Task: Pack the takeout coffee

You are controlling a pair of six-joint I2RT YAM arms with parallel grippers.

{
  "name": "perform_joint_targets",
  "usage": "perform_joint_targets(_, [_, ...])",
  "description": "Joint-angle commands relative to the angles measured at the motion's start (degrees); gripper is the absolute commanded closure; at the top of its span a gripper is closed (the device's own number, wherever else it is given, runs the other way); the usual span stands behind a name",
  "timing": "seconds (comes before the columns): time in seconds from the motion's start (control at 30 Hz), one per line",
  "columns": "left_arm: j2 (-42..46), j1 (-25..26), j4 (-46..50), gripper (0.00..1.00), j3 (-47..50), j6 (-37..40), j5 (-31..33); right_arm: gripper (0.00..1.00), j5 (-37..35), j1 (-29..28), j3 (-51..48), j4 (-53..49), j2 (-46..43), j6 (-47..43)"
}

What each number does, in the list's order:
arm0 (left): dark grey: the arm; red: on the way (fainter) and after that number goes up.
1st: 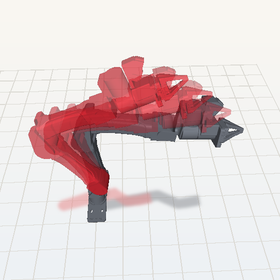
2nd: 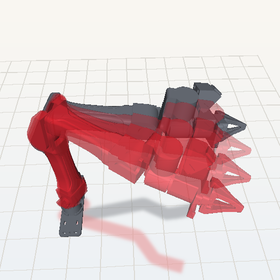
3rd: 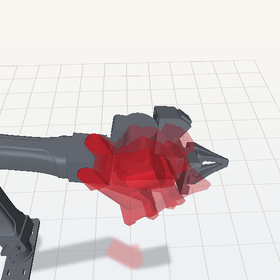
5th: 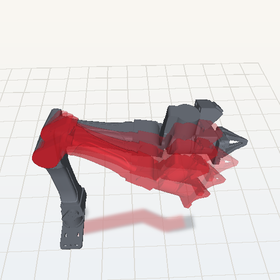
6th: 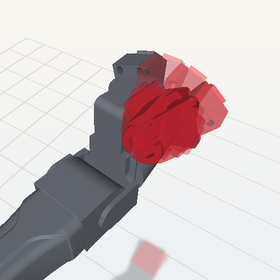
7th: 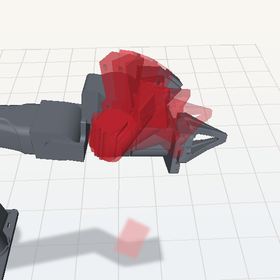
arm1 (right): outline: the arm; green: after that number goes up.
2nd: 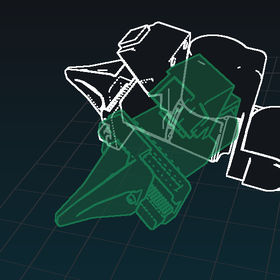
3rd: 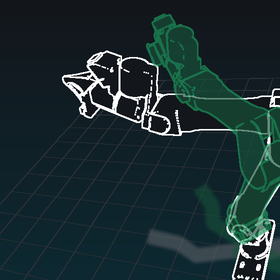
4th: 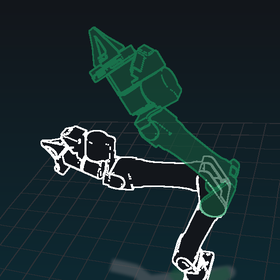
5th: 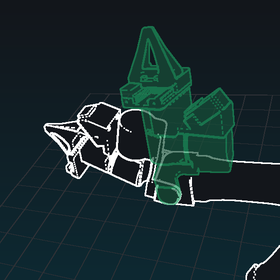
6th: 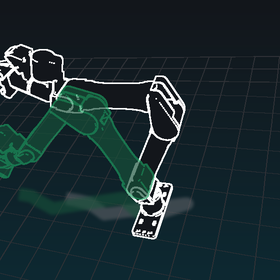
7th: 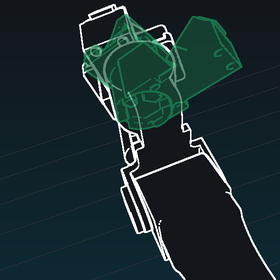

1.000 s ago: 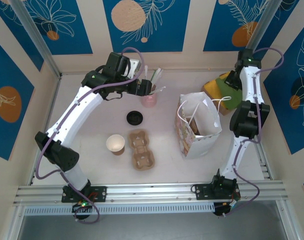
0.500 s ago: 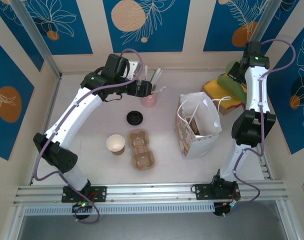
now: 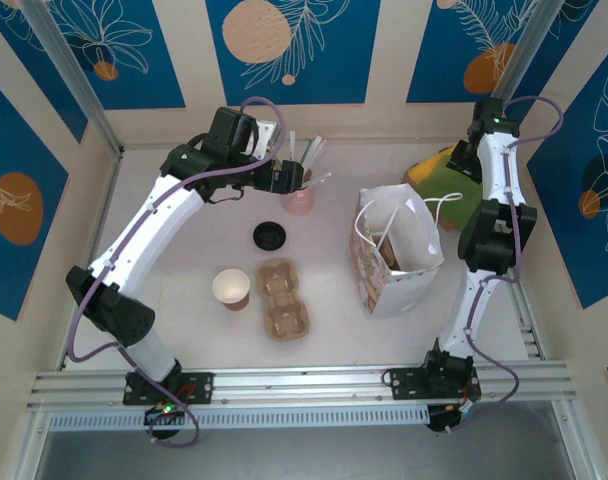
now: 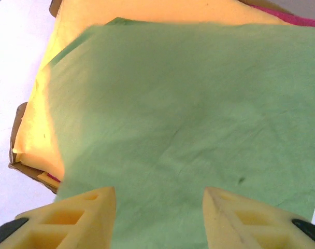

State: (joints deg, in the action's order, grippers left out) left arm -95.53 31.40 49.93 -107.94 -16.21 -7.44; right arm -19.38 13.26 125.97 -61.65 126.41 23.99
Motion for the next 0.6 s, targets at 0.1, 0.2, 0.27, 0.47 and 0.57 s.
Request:
perform_joint_targets(0.1, [-0.84, -1.23, 0.17, 0.0, -2.02, -0.11, -0.63, 0.5, -0.26, -0.26, 2.49, -1.17, 0.59, -0.42])
perform_joint_targets(0.2, [-1.02, -1.24, 0.17, 0.0, -2.02, -0.27, -0.82, 0.43, 0.08, 0.09, 1.18, -0.98, 1.25, -0.21])
perform_joint_targets(0.27, [-1.02, -1.23, 0.17, 0.0, -1.99, -0.15, -0.78, 0.4, 0.56, 0.49, 0.33, -0.84, 1.85, -0.13])
perform_joint_targets(0.47, [-0.94, -1.19, 0.6, 0.0, -2.01, -0.14, -0.45, 0.3, 0.97, 1.67, -1.68, -0.35, 4.18, -0.34])
perform_joint_targets(0.57, [-0.94, -1.26, 0.69, 0.0, -2.09, -0.01, -0.45, 0.3, 1.19, 1.92, -2.18, -0.1, 5.44, -0.77])
